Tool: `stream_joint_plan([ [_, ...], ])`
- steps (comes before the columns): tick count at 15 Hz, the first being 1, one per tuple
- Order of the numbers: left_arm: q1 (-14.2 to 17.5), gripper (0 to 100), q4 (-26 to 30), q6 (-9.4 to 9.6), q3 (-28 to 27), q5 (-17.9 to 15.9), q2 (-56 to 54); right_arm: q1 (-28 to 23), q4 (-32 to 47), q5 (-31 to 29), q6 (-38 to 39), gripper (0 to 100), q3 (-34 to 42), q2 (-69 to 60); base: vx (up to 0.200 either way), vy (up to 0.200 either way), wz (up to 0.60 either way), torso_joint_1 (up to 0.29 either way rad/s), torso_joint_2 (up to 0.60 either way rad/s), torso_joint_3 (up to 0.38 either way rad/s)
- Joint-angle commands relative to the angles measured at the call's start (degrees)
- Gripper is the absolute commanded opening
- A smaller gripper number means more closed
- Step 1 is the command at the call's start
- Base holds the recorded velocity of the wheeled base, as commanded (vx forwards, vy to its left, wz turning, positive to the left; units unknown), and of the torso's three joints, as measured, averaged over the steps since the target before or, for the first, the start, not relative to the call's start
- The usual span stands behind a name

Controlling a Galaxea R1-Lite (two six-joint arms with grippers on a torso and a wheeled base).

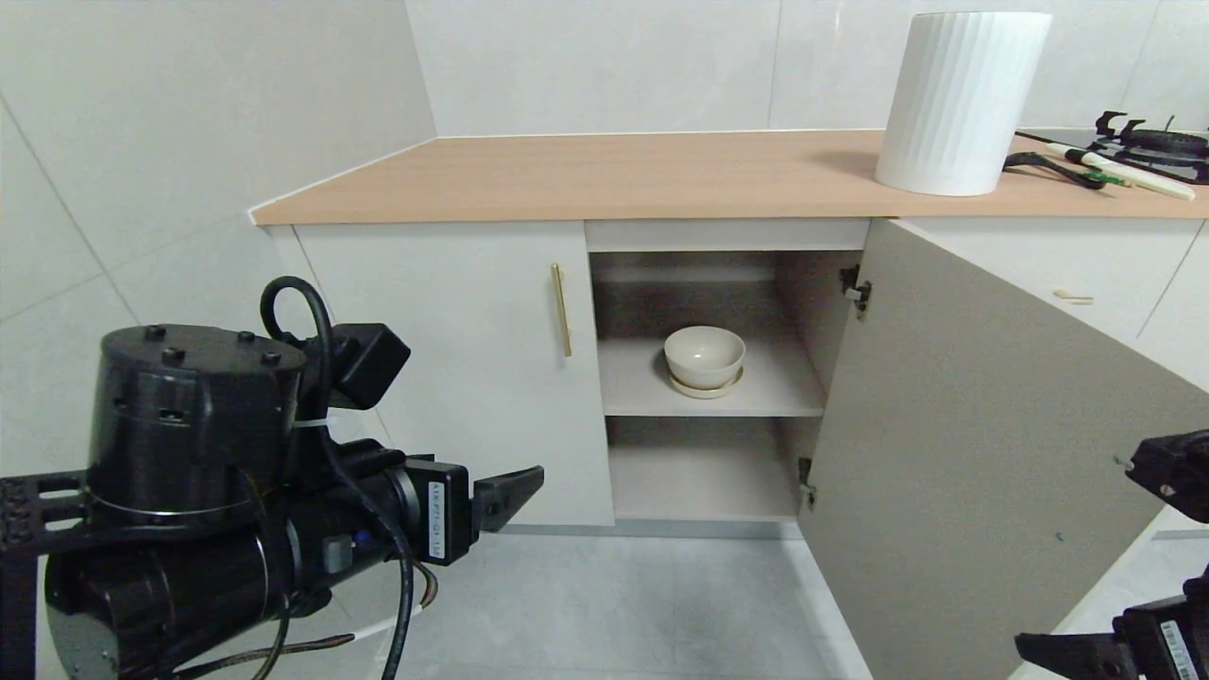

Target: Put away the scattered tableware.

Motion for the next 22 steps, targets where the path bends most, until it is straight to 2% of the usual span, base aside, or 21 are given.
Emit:
stream_joint_plan([
  [1,0.0,100,-0.02,-0.06,0.01,0.03,0.14,-0.05,5.78,-0.24,0.01,100,-3.17,-1.08,0.0,0.0,0.0,0.0,0.0,0.0],
  [4,0.0,100,-0.02,-0.06,0.01,0.03,0.05,-0.49,13.87,-3.58,0.01,100,-6.07,-3.19,0.0,0.0,0.0,0.0,0.0,0.0],
  [6,0.0,100,-0.02,-0.15,0.01,0.03,0.14,-4.27,16.59,-8.59,-0.08,100,-6.51,-3.36,0.0,0.0,0.0,0.0,0.0,0.0],
  [8,0.0,100,-0.02,-0.15,0.01,0.03,0.05,-10.07,16.68,-10.96,-2.36,100,-6.51,-1.87,0.0,0.0,0.0,0.0,0.0,0.0],
  [12,0.0,100,-0.02,-0.15,0.01,0.03,0.14,-21.85,15.89,-11.4,-7.55,100,-6.86,-0.11,0.0,0.0,0.0,0.0,0.0,0.0],
  [15,0.0,100,-0.02,-0.15,0.01,0.03,0.14,-27.47,11.5,-11.4,-8.95,100,-6.51,2.52,0.0,0.0,0.0,0.0,0.0,0.0],
  [18,0.0,100,-0.02,-0.15,0.01,0.03,0.05,-32.83,1.92,-11.22,-8.78,100,-5.72,6.22,0.0,0.0,0.0,0.0,0.0,0.0],
  [22,0.0,100,-0.02,-0.15,0.01,0.03,0.05,-35.03,-9.95,-10.69,-7.02,100,-4.67,9.12,0.0,0.0,0.0,0.0,0.0,0.0],
])
